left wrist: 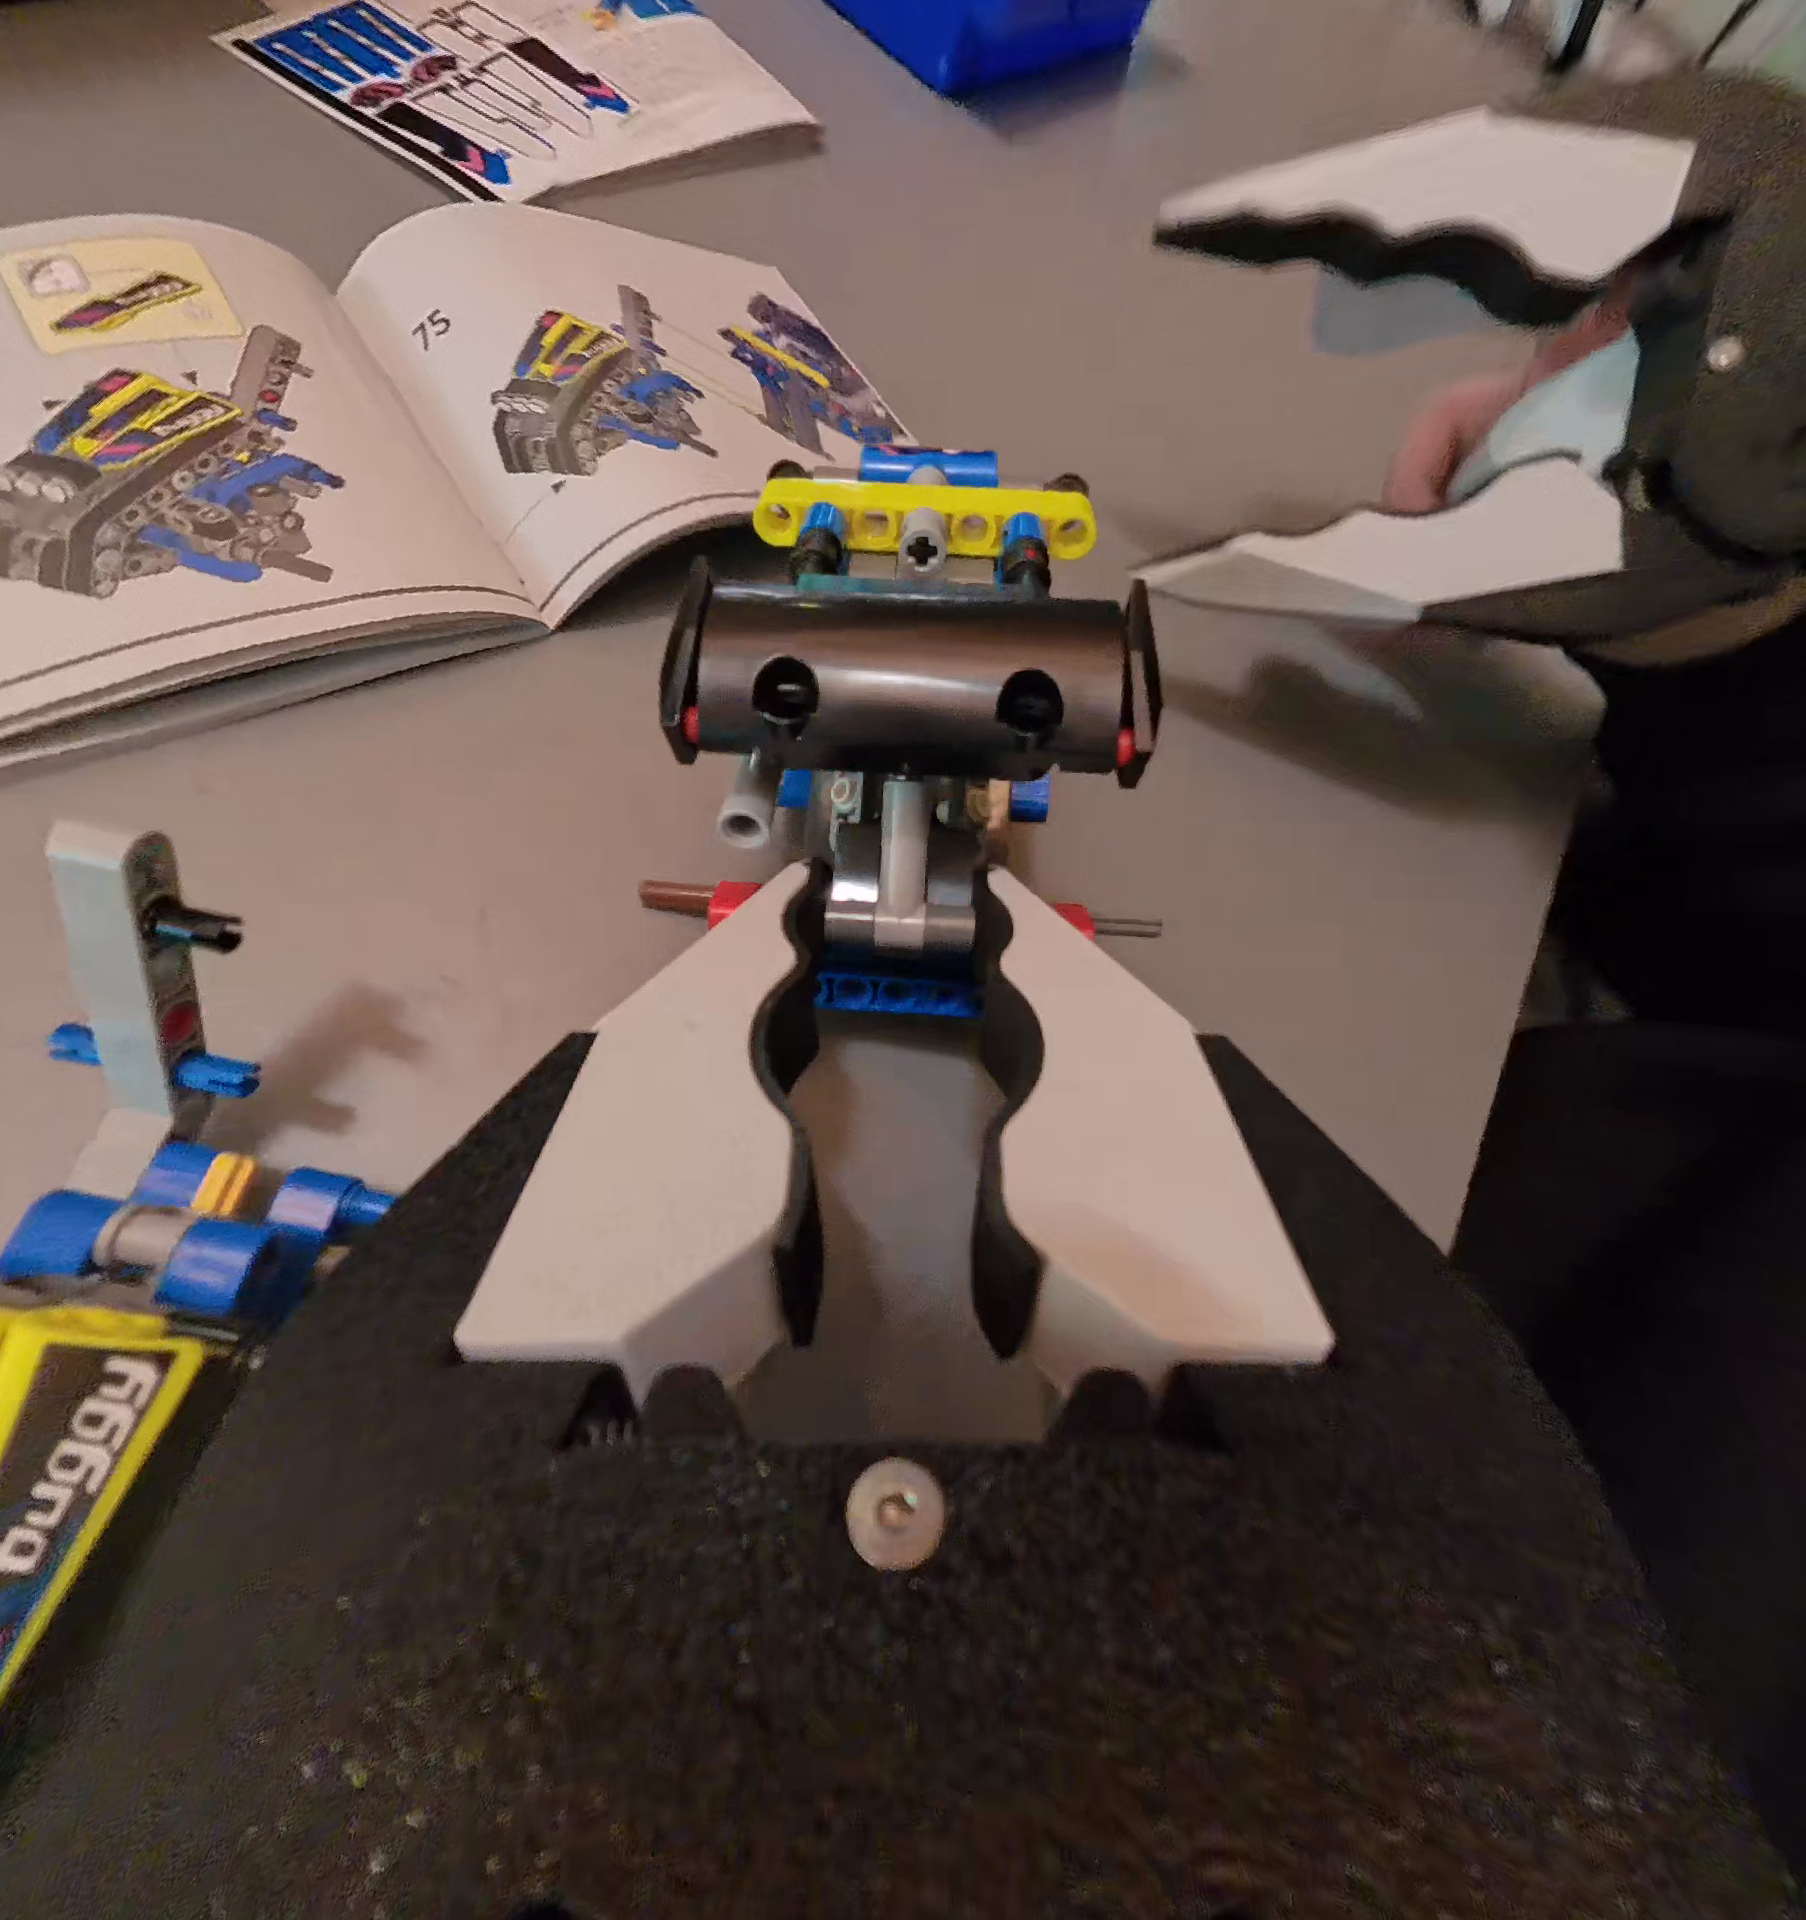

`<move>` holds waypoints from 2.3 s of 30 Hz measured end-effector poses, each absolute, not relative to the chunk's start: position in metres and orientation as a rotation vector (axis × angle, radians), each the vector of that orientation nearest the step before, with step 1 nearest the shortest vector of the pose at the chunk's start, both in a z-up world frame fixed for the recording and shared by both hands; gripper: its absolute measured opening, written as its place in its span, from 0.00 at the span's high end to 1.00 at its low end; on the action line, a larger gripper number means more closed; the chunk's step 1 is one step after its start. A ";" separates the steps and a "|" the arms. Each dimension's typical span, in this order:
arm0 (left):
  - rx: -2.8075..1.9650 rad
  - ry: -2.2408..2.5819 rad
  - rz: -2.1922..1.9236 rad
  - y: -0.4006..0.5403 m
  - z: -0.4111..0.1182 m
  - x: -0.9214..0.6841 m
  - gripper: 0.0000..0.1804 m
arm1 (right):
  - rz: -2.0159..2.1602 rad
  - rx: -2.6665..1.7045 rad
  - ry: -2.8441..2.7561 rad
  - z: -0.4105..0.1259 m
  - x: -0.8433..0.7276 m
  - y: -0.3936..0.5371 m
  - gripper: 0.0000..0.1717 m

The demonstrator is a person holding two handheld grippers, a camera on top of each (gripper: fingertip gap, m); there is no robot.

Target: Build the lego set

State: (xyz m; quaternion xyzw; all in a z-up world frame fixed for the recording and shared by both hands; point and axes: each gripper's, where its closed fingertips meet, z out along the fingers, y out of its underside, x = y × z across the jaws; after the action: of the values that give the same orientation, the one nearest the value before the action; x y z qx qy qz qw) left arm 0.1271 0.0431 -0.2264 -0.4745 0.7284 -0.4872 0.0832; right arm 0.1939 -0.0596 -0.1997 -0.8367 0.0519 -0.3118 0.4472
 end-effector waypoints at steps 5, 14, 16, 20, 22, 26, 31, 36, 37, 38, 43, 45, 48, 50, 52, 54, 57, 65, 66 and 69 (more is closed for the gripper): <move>-1.565 1.944 -1.827 0.038 -0.202 0.134 0.87 | 0.003 -1.927 0.378 -0.194 0.141 -0.030 0.72; -1.528 1.608 -2.269 0.027 -0.163 0.137 0.87 | 0.249 -1.586 0.525 -0.154 0.144 -0.001 0.71; -1.491 1.573 -2.299 0.026 -0.158 0.137 0.87 | 0.263 -1.558 0.518 -0.146 0.143 0.003 0.71; -1.438 1.546 -2.308 0.023 -0.151 0.137 0.87 | 0.224 -1.535 0.514 -0.137 0.146 0.008 0.72; -1.400 1.539 -2.274 0.024 -0.149 0.137 0.87 | 0.195 -1.527 0.519 -0.136 0.151 0.007 0.73; -1.283 1.577 -2.091 0.022 -0.149 0.138 0.87 | 0.164 -1.521 0.508 -0.136 0.154 0.009 0.78; -1.078 1.597 -1.773 0.016 -0.145 0.139 0.87 | 0.186 -1.489 0.489 -0.137 0.151 0.013 0.86; -1.025 1.667 -1.478 0.014 -0.152 0.137 0.87 | 0.253 -1.514 0.426 -0.142 0.151 0.011 0.87; -1.004 1.687 -1.437 0.013 -0.153 0.135 0.87 | 0.312 -1.533 0.402 -0.145 0.148 0.012 0.87; -0.971 1.725 -1.406 0.010 -0.156 0.132 0.87 | 0.407 -1.554 0.371 -0.148 0.145 0.010 0.88; -0.753 2.070 -1.427 -0.016 -0.175 0.095 0.81 | 0.814 -1.732 0.200 -0.162 0.134 -0.012 0.88; -0.636 2.245 -1.362 -0.012 -0.187 0.076 0.79 | 0.979 -1.856 0.126 -0.178 0.124 -0.021 0.88; -0.402 2.399 -1.131 0.017 -0.194 0.066 0.78 | 1.209 -1.993 -0.053 -0.197 0.104 -0.033 0.88; -0.190 2.446 -1.041 0.026 -0.191 0.069 0.73 | 1.369 -2.069 -0.193 -0.205 0.088 -0.042 0.89; -0.025 2.443 -1.033 0.021 -0.186 0.081 0.66 | 1.488 -2.102 -0.341 -0.207 0.076 -0.048 0.89; 0.129 2.485 -1.095 0.007 -0.191 0.086 0.66 | 1.529 -2.137 -0.402 -0.210 0.076 -0.046 0.88; 0.286 2.541 -1.169 -0.013 -0.205 0.089 0.66 | 1.574 -2.182 -0.441 -0.213 0.079 -0.050 0.88; 0.270 2.636 -1.221 -0.037 -0.230 0.091 0.82 | 1.358 -2.335 -0.297 -0.229 0.118 -0.043 0.75; 0.214 2.637 -1.180 -0.038 -0.234 0.094 0.85 | 1.311 -2.349 -0.275 -0.229 0.125 -0.043 0.75; 0.023 2.633 -1.116 -0.039 -0.237 0.097 0.87 | 1.104 -2.375 -0.199 -0.222 0.149 -0.051 0.62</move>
State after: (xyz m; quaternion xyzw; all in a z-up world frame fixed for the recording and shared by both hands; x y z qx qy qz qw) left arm 0.0968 -0.0393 -0.2372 0.0080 0.9116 -0.3863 0.1404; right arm 0.1491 -0.0512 -0.2225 -0.8745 -0.0732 0.4063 0.2546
